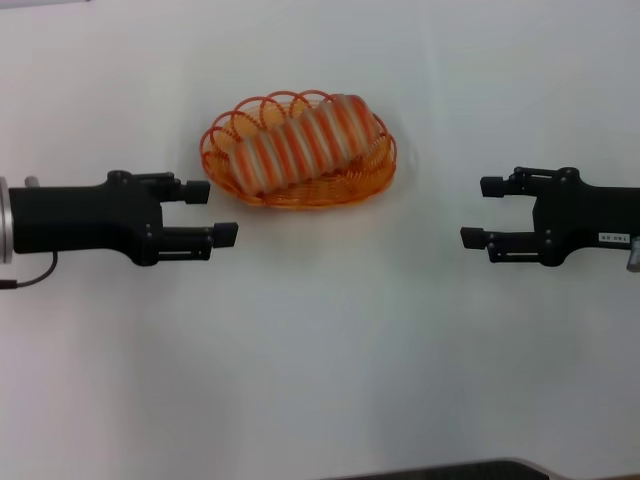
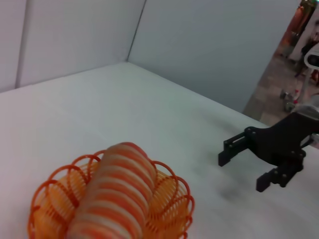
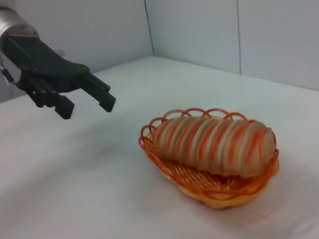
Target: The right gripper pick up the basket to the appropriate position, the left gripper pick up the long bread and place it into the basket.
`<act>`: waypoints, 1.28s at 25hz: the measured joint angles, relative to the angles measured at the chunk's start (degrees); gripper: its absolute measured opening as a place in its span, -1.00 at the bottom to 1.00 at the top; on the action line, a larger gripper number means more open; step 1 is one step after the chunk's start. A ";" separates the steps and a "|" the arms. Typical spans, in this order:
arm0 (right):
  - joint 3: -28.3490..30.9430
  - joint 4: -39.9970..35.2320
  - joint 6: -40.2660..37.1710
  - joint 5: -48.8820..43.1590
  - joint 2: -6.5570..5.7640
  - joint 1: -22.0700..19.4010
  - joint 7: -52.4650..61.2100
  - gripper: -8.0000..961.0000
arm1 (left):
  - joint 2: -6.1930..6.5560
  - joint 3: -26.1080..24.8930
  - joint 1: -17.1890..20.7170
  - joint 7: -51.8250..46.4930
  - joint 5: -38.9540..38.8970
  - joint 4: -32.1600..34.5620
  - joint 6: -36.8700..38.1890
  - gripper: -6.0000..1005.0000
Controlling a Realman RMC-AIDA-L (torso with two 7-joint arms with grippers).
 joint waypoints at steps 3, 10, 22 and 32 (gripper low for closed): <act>0.00 0.00 0.42 -0.02 0.45 -0.02 -1.01 0.69 | 0.23 -0.26 0.08 1.60 0.20 -1.74 0.02 0.50; -0.02 0.01 1.91 -0.03 1.23 -0.15 -1.31 0.69 | 0.16 -0.39 0.59 6.58 2.17 -5.86 -2.20 0.50; -0.39 0.35 2.17 -0.11 1.28 -0.29 -1.33 0.69 | -0.80 -1.25 1.79 13.27 2.56 -7.38 -6.22 0.50; -0.52 0.47 2.36 -0.11 1.36 -0.29 -1.33 0.69 | -0.93 -2.72 1.83 13.69 2.41 -7.06 -6.78 0.50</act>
